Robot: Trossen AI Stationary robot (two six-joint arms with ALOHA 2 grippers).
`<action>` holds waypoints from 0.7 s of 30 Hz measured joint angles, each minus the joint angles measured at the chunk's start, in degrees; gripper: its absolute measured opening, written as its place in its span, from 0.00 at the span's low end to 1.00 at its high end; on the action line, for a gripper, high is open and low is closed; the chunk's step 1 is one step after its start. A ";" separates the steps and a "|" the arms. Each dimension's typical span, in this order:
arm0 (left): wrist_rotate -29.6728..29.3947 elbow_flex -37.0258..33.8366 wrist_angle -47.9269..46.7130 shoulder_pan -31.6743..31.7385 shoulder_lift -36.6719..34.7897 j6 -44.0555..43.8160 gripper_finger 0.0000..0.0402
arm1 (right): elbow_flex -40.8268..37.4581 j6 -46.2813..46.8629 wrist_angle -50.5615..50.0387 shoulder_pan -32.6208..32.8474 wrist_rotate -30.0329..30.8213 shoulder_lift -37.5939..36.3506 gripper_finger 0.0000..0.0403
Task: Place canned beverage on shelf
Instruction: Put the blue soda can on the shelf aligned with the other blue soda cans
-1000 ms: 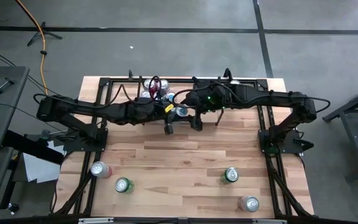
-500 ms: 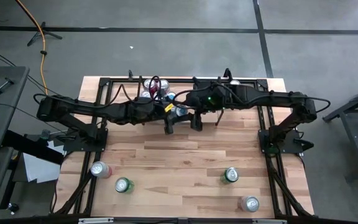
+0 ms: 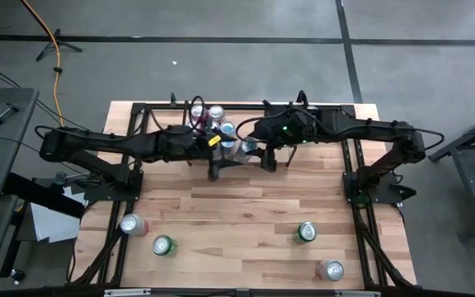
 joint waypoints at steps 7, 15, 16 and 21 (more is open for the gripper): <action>2.20 -0.14 -1.77 -0.79 -10.10 -3.19 0.65 | 0.00 0.53 -4.87 0.03 2.19 -3.73 0.53; -5.20 -0.17 0.13 -2.03 -24.45 -3.16 0.65 | 0.11 0.81 -2.70 -4.59 6.96 -1.29 0.53; -6.06 -0.17 0.29 -2.03 -25.69 -3.16 0.65 | 0.11 0.37 -2.07 -5.71 7.12 -0.46 0.53; -8.09 -0.19 0.59 -2.03 -29.39 -3.85 0.65 | 0.11 -0.22 6.13 -13.12 5.52 5.27 0.53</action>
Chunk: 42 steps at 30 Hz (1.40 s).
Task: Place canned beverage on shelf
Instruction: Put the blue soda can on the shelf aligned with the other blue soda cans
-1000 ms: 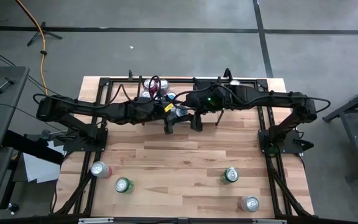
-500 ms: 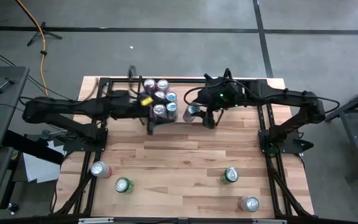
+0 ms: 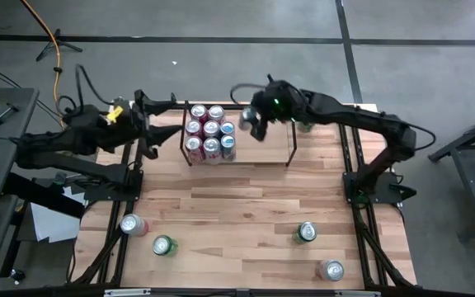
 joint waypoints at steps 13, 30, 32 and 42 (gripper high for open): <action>2.61 -0.13 -0.80 -0.39 1.86 -7.32 0.65 | 0.07 1.93 9.21 -7.17 -1.79 12.25 0.53; 2.54 -0.13 1.68 -0.39 2.27 -7.28 0.65 | 0.81 0.93 13.65 -8.99 -10.15 15.77 0.53; 2.54 -0.13 2.09 -0.39 2.25 -7.41 0.65 | 2.78 1.64 11.23 -10.28 -10.34 16.28 0.53; 2.51 -0.15 3.99 -0.39 2.27 -7.84 0.65 | 13.43 0.25 -0.57 -11.75 -14.92 20.32 0.53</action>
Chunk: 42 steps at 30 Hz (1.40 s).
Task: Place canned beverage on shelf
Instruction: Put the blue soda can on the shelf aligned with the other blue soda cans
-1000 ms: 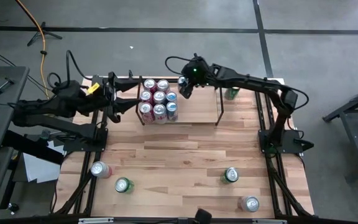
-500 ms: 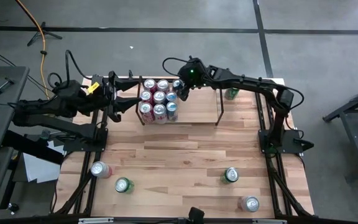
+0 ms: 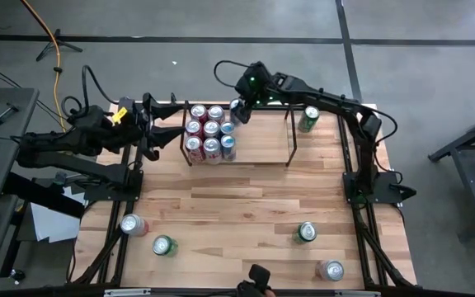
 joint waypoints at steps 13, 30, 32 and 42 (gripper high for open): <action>0.00 0.00 1.39 0.00 0.00 0.00 0.65 | 1.58 -1.32 -1.23 1.00 -0.86 1.84 0.53; 0.00 0.00 1.37 0.00 0.00 -0.03 0.65 | 1.55 1.86 -0.09 2.03 -2.15 2.81 0.69; 0.00 0.00 1.37 0.00 0.00 -0.03 0.65 | 1.55 1.49 0.14 2.03 -2.15 2.81 0.69; 0.01 0.00 1.32 -0.42 0.00 0.02 0.65 | 1.55 0.47 -0.91 -1.13 -2.07 -0.96 0.70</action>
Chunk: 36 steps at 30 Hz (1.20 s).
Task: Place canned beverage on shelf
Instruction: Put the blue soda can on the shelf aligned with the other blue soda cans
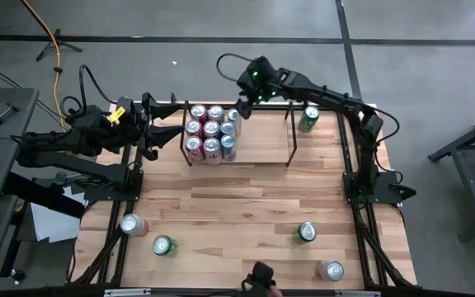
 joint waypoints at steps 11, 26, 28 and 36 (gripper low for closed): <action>0.00 0.00 -0.02 0.00 0.00 0.37 0.65 | 0.00 29.79 -7.91 -0.84 -2.18 -3.25 0.70; -0.02 0.00 -0.07 0.00 0.00 0.02 0.65 | -0.07 41.03 -15.03 7.14 13.04 -2.28 0.52; -0.02 0.00 -0.04 0.00 -0.01 0.02 0.65 | -0.07 41.97 -14.15 7.26 13.32 -2.28 0.45; 0.00 0.00 -0.07 0.00 -0.02 0.00 0.65 | -0.07 44.70 -8.80 7.27 13.79 -2.26 0.14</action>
